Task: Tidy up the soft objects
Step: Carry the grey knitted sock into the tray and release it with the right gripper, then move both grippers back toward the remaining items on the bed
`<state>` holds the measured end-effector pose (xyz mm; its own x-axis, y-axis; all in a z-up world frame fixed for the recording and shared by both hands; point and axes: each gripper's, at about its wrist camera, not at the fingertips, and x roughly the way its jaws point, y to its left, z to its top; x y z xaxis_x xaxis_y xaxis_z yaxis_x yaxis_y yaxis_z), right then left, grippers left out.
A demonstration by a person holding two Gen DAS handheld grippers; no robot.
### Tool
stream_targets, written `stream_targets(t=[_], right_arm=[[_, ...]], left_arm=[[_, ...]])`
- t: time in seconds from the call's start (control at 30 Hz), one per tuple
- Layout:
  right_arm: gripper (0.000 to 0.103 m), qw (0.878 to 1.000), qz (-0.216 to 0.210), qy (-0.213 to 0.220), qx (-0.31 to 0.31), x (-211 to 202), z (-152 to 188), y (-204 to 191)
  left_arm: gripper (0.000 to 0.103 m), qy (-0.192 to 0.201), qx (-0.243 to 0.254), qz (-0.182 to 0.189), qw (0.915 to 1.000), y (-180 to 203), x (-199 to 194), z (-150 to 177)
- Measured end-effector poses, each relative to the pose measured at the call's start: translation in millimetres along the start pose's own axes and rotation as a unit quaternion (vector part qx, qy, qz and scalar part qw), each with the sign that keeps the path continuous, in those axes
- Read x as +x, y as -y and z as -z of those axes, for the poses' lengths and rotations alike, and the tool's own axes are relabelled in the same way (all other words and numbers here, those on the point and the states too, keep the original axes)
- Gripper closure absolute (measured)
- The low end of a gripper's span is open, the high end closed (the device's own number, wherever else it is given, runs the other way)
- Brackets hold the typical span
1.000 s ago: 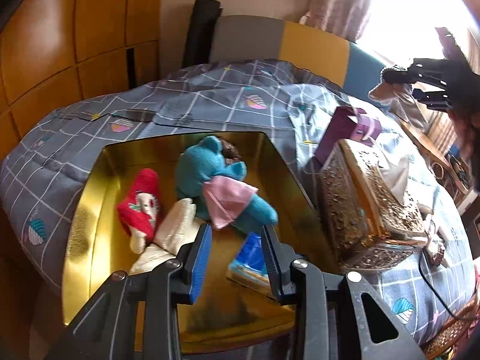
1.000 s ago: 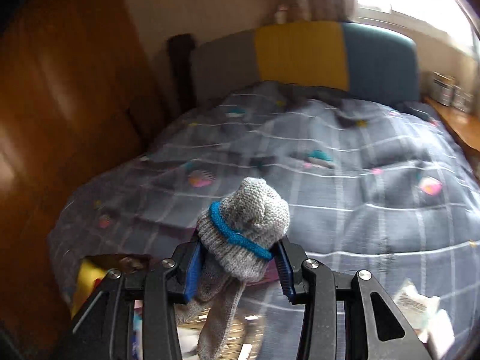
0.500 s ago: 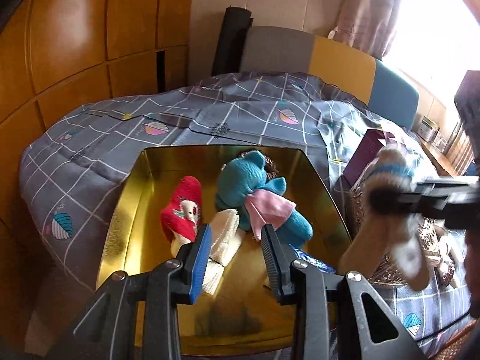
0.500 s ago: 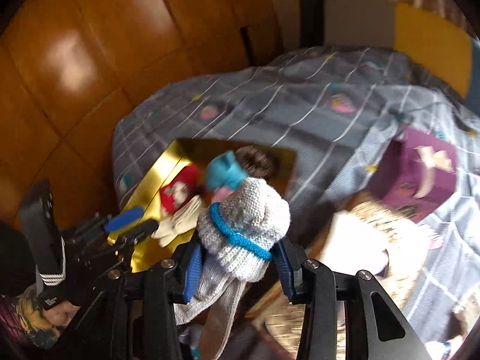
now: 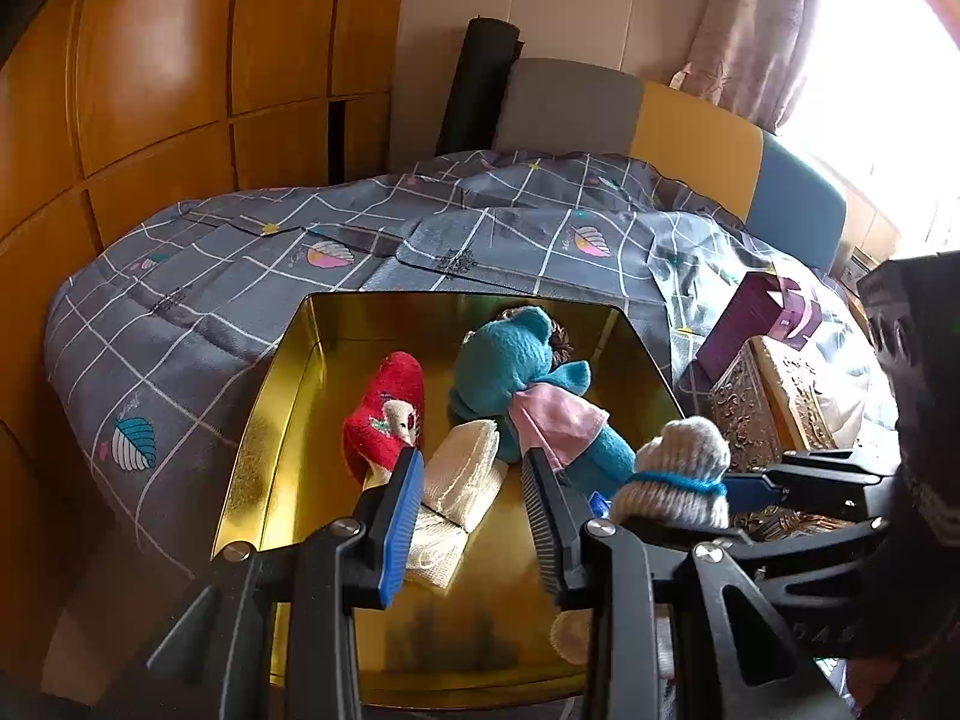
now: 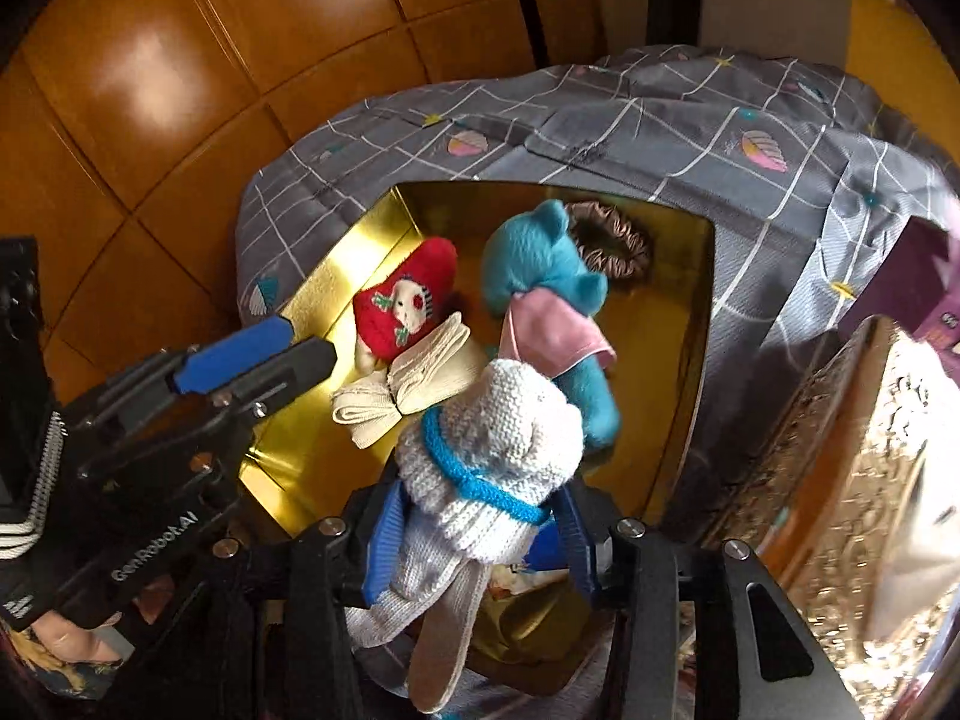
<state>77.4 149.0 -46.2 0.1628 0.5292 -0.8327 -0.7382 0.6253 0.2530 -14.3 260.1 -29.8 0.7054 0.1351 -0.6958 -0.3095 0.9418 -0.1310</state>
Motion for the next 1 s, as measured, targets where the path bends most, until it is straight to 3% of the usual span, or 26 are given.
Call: stream_targets(t=[0.1, 0.27, 0.6, 1.0], right_arm=[[0.051, 1.0, 0.001, -0.001, 0.002, 5, 2, -3], [0.034, 1.0, -0.01, 0.017, 0.024, 4, 3, -2], [0.027, 0.997, 0.058, 0.053, -0.012, -19, 11, -15], [0.016, 0.981, 0.137, 0.14, -0.003, -63, 29, -9]], left_arm=[[0.07, 0.0, -0.002, -0.003, 1.0, -1, 1, 1], [0.069, 0.003, -0.007, -0.004, 1.0, -6, -1, 1], [0.069, 0.005, -0.007, -0.002, 1.0, -5, -4, 2], [0.069, 0.013, 0.016, 0.008, 0.9998, 11, -14, 5]])
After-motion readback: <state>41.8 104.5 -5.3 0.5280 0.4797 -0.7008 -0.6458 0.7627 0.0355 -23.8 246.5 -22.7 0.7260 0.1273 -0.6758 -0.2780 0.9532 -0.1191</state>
